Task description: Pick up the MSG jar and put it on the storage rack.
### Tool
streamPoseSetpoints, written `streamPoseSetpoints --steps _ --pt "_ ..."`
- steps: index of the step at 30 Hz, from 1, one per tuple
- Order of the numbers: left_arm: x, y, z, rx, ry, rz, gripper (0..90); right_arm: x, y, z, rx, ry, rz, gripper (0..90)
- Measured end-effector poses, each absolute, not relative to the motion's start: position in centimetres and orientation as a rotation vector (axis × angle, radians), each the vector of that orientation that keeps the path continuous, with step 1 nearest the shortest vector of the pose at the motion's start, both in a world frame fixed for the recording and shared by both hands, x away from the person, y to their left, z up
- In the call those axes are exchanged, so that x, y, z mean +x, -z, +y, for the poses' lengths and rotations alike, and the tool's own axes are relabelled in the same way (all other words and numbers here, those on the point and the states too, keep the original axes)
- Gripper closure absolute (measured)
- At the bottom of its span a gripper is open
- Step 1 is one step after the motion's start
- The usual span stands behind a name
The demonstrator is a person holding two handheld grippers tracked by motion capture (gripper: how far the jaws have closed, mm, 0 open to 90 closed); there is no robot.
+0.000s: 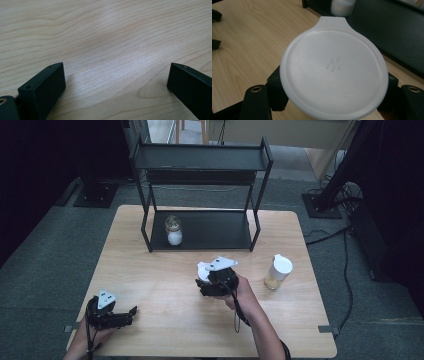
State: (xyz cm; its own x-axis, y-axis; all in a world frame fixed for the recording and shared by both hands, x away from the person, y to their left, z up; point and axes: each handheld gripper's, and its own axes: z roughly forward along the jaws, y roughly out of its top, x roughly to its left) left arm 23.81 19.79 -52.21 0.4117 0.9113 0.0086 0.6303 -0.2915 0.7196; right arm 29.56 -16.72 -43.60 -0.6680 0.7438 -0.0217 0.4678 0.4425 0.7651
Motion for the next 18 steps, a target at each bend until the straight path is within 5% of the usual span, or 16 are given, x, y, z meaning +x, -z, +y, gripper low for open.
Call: streamPoseSetpoints --steps 18 --pt "23.8 52.2 19.8 2.035 -0.564 1.298 1.9 32.1 42.8 -16.4 1.06 -1.061 2.31 30.4"
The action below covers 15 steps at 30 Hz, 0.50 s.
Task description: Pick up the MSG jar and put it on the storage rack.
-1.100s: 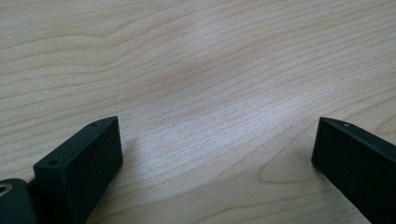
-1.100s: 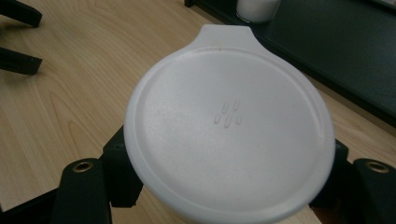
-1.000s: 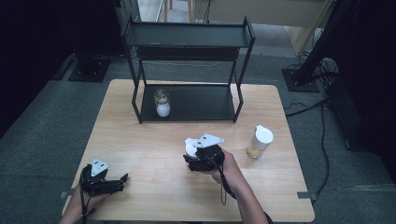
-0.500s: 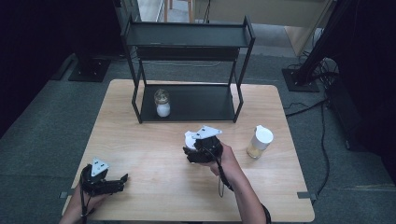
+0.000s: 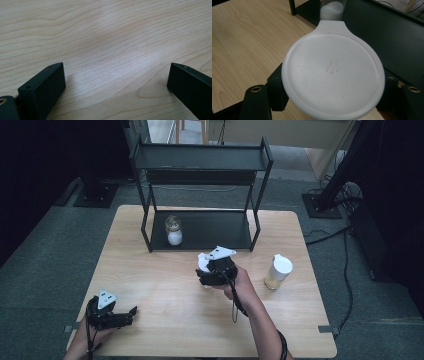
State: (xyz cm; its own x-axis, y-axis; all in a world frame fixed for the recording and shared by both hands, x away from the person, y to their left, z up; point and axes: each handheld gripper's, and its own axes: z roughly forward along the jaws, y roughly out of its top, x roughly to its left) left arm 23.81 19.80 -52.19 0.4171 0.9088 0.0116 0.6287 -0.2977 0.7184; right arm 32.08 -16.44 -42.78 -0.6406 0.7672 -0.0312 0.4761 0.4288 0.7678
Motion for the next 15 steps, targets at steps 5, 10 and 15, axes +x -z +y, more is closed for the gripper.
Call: streamPoseSetpoints --steps 5,10,15 --pt "23.8 52.2 19.8 2.039 -0.56 1.298 1.4 33.0 42.6 -16.4 1.072 -1.067 2.309 30.4" --pt "23.8 52.2 19.8 2.039 -0.561 1.298 1.4 33.8 42.3 -16.4 1.082 -1.051 2.3 30.4" --pt "23.8 52.2 19.8 2.039 -0.561 1.298 1.4 34.6 41.7 -16.6 1.084 -1.059 2.288 30.4"
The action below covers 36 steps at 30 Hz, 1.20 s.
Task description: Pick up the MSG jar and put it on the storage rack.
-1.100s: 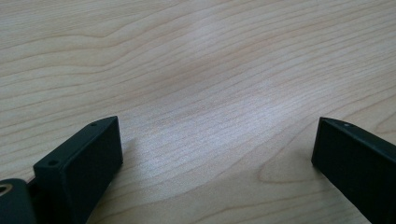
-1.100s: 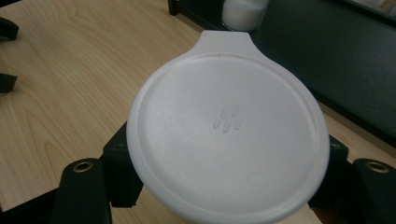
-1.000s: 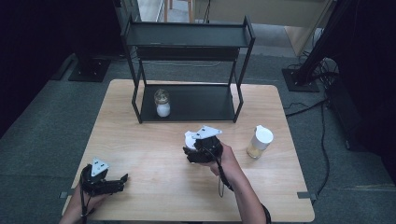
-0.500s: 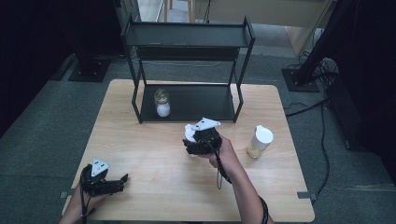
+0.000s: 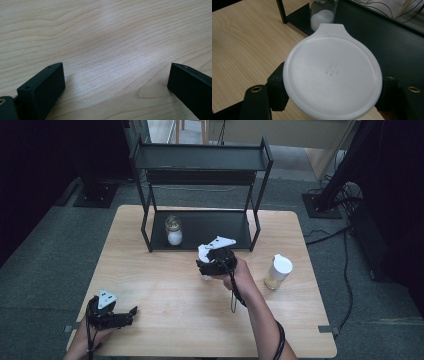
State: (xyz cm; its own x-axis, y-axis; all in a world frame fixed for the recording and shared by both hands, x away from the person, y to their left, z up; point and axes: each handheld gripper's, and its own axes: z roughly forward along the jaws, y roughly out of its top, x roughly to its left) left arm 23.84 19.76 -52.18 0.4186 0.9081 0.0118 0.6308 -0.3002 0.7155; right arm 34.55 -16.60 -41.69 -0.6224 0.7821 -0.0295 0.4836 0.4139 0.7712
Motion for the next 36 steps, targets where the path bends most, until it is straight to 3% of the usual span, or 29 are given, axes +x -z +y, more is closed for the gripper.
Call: streamPoseSetpoints --steps 36 --pt "23.9 52.2 19.7 2.041 -0.561 1.299 1.1 40.5 41.4 -17.7 1.195 -0.974 2.222 30.5"
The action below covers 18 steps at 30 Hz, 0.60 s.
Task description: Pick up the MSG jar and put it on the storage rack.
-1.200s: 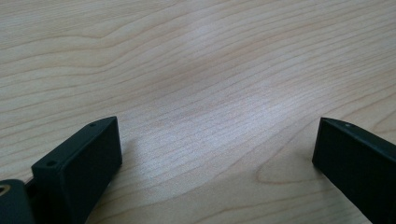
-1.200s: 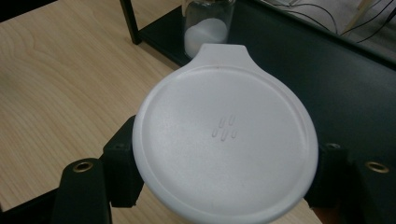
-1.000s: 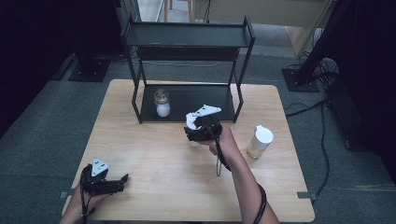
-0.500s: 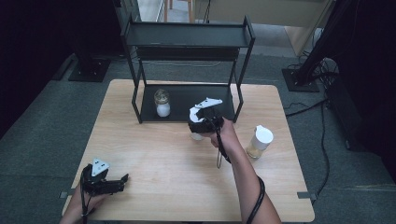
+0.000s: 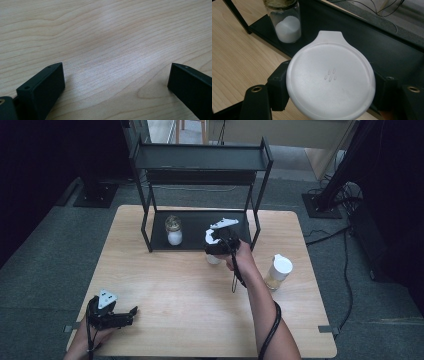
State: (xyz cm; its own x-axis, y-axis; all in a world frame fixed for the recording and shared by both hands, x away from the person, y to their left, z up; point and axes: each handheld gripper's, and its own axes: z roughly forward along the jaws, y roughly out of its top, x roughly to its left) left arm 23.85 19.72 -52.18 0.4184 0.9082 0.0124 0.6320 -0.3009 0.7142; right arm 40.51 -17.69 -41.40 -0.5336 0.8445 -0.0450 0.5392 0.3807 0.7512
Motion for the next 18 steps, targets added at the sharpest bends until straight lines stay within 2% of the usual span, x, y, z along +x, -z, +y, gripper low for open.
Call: streamPoseSetpoints --steps 18 --pt "23.8 52.2 19.7 2.042 -0.56 1.297 1.1 43.2 40.9 -15.5 1.193 -0.979 2.236 30.7"
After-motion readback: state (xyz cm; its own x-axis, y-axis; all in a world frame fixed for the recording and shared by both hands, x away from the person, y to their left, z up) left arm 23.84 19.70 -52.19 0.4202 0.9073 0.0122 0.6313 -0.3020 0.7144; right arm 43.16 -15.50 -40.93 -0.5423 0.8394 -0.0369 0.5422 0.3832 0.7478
